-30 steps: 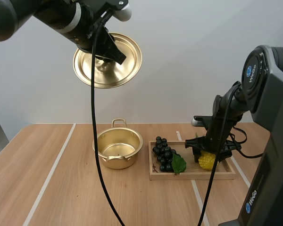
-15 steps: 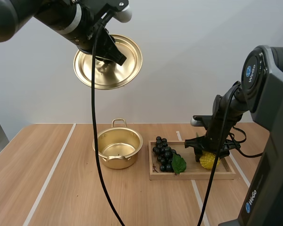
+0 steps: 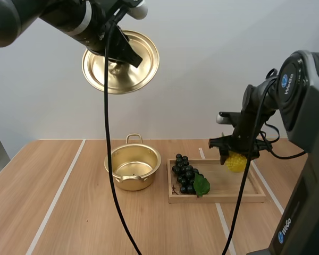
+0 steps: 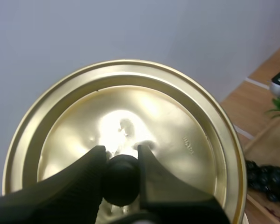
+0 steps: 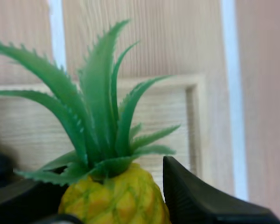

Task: Open the pot, put the pineapple inside, and close it

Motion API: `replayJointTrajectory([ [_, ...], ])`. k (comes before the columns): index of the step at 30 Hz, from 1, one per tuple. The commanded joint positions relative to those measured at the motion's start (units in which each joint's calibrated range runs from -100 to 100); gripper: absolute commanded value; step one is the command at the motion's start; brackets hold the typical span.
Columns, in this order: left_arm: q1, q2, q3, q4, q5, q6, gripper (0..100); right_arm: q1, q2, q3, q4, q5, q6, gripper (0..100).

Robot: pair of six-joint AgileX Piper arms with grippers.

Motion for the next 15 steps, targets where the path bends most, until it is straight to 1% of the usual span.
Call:
replayJointTrajectory([
  [1,0.03,-1.4,-3.1,-1.3,-12.3,-5.1,0,-0.2,-3.6,-2.8,0.6,2.9,-0.3,0],
  [2,0.19,-1.6,-4.8,-1.4,-14.5,-6.9,0,-0.2,-4.4,-3.3,0.6,2.9,-0.3,0],
  [4,1.04,-1.6,-8.6,-1.7,-15.4,-8.9,0,-0.2,-6.4,-4.2,1.0,2.9,-0.4,0],
  [6,2.26,-1.6,-12.9,-2.7,-16.5,-9.2,0,-0.2,-8.4,-4.6,1.6,2.3,-1.4,0],
  [10,4.18,-1.6,-20.8,-3.1,-22.5,-9.2,0,-0.1,-11.7,-6.1,5.2,0.5,-5.1,0],
  [11,4.43,-1.6,-23.0,-3.2,-22.7,-9.0,0,0.0,-12.4,-6.7,5.8,0.5,-5.4,0],
  [15,4.49,-1.6,-30.5,-4.1,-22.4,-9.0,0,1.2,-15.6,-10.5,6.1,0.3,-5.5,0],
])
